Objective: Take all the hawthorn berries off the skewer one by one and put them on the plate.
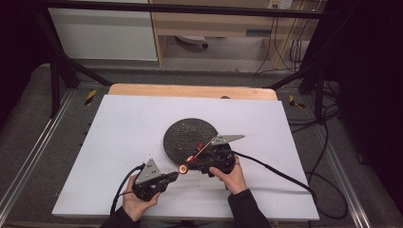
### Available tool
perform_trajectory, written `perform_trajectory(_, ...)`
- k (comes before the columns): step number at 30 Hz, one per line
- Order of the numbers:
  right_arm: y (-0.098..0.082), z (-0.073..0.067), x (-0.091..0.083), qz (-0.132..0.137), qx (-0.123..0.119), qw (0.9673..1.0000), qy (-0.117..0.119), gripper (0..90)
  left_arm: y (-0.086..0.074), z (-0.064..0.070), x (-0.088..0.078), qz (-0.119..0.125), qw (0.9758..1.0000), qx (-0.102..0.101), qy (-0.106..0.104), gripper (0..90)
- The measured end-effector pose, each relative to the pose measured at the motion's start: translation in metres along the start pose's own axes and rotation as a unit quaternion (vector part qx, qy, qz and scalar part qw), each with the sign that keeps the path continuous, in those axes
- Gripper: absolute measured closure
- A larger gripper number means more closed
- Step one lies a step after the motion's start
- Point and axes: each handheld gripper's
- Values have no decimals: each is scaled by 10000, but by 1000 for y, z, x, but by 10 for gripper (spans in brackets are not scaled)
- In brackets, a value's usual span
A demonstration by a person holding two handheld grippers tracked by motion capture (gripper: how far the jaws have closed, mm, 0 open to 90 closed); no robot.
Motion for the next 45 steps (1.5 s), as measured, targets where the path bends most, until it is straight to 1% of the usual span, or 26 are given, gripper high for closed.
perform_trajectory(2,-1,0,1,-13,22,10000,64,443,0,1,0,1,10000,10,-13,887)
perform_trajectory(7,-2,0,2,-58,9,9999,84,546,0,1,0,-5,10000,20,-31,887)
perform_trajectory(11,-2,0,1,-37,54,9999,109,596,0,2,0,-4,10000,31,-48,887)
perform_trajectory(19,2,1,-2,-30,62,9999,100,603,0,1,-1,10,10000,39,-46,887)
perform_trajectory(26,10,4,-7,17,57,10000,6,604,0,-1,-3,38,10000,27,-32,887)
perform_trajectory(31,18,9,-12,88,56,9999,-73,604,0,-2,-6,57,10000,24,-8,887)
perform_trajectory(37,29,17,-19,212,132,9995,-188,605,0,-4,-8,73,10000,11,20,887)
perform_trajectory(44,37,24,-24,281,146,9991,-292,606,-1,-6,-9,79,10000,4,39,887)
perform_trajectory(45,38,24,-25,298,176,9990,-294,607,-1,-6,-9,81,10000,2,43,887)
Point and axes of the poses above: each handheld gripper's, and its own axes: x roughly forward along the jaws, y roughly out of its top, z roughly to its right, and after that the axes turned 9 degrees about z, right-handed
